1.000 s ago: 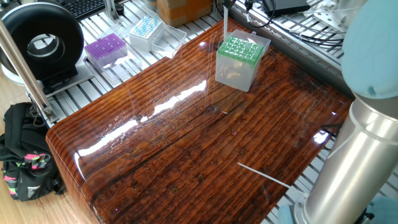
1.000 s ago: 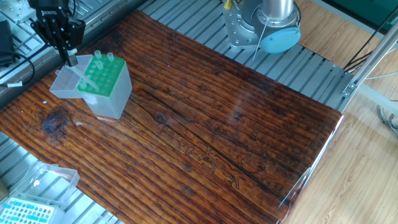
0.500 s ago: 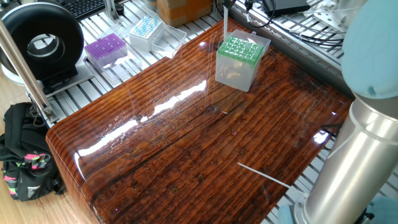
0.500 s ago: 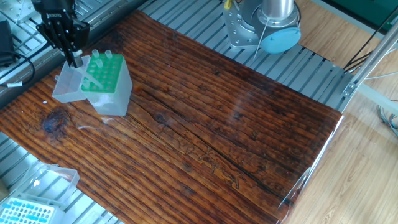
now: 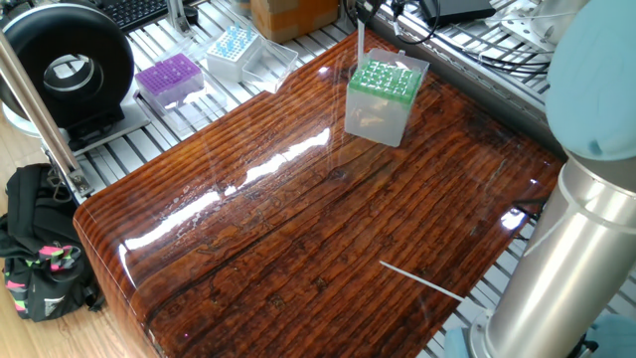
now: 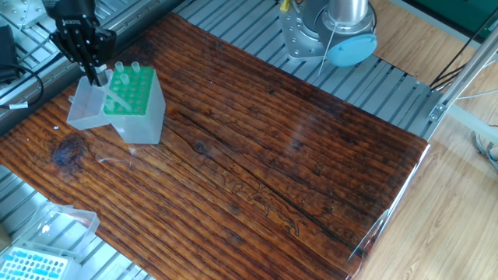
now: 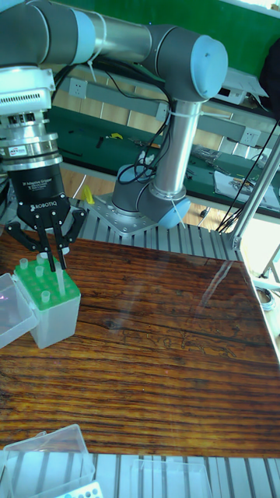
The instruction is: Insert a large pipette tip into the holder for large pipette tips
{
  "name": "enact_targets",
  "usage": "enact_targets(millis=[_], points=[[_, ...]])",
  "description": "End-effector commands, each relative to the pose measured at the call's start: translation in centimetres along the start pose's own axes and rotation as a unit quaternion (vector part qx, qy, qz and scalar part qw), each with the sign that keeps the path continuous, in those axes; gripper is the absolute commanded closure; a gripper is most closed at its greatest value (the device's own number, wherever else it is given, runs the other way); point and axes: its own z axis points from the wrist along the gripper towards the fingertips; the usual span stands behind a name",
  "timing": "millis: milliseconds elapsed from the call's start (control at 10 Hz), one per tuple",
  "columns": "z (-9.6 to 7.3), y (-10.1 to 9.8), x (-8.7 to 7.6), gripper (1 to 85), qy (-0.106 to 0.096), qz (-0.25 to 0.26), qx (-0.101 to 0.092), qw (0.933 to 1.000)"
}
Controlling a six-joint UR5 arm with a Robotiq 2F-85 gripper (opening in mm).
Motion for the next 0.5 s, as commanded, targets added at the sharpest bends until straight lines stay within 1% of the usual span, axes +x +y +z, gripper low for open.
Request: enact_targets(millis=[0,200,300,400], points=[[-0.04,0.00,0.35,59.0,0.009,-0.022,0.004,0.9997],[-0.02,0.59,0.37,40.0,0.010,-0.028,-0.007,0.9995],[-0.03,0.51,0.45,39.0,0.012,-0.026,-0.006,0.9996],[-0.06,0.39,0.44,39.0,0.011,-0.016,0.001,0.9998]])
